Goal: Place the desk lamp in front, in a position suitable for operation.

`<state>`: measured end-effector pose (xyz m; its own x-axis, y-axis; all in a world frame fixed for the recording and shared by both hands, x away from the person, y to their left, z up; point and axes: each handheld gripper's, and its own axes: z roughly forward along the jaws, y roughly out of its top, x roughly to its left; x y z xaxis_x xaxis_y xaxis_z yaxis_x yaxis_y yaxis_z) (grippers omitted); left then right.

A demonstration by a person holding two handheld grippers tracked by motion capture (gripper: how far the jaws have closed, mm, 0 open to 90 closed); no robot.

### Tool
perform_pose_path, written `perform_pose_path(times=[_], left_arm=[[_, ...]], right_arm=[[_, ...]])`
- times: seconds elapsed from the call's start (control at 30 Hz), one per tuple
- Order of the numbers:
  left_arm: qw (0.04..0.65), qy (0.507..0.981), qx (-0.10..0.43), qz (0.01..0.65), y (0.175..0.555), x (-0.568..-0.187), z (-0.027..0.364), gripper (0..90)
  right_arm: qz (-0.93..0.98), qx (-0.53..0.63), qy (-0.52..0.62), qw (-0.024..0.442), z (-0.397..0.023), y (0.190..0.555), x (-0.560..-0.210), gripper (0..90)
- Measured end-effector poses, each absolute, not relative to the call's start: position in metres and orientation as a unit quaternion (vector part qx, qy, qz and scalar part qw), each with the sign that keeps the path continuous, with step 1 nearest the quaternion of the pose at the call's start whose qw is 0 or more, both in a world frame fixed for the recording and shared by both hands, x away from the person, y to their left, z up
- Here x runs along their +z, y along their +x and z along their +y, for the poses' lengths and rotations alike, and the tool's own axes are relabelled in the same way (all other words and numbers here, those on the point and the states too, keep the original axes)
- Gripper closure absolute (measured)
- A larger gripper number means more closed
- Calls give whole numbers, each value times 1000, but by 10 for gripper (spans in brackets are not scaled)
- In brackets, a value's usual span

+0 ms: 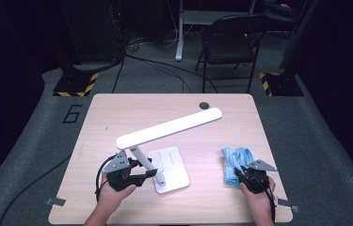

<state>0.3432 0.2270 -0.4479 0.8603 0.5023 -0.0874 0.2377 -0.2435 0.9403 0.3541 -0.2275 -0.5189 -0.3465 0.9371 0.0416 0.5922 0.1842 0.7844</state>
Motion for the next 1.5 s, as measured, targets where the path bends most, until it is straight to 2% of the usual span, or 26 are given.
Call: perform_pose_path(times=[0.5, 0.93, 1.23, 1.5], left_arm=[[571, 775, 120, 241, 343, -449, 226, 520], [572, 778, 112, 236, 344, -449, 225, 519], [574, 776, 112, 236, 344, -449, 224, 519], [574, 777, 110, 234, 342, -449, 223, 519]], right_arm=[[737, 400, 493, 230, -212, 346, -503, 715], [759, 434, 446, 189, -167, 346, -493, 709], [785, 439, 405, 165, -124, 346, -499, 703], [795, 443, 387, 149, -102, 342, -503, 697]])
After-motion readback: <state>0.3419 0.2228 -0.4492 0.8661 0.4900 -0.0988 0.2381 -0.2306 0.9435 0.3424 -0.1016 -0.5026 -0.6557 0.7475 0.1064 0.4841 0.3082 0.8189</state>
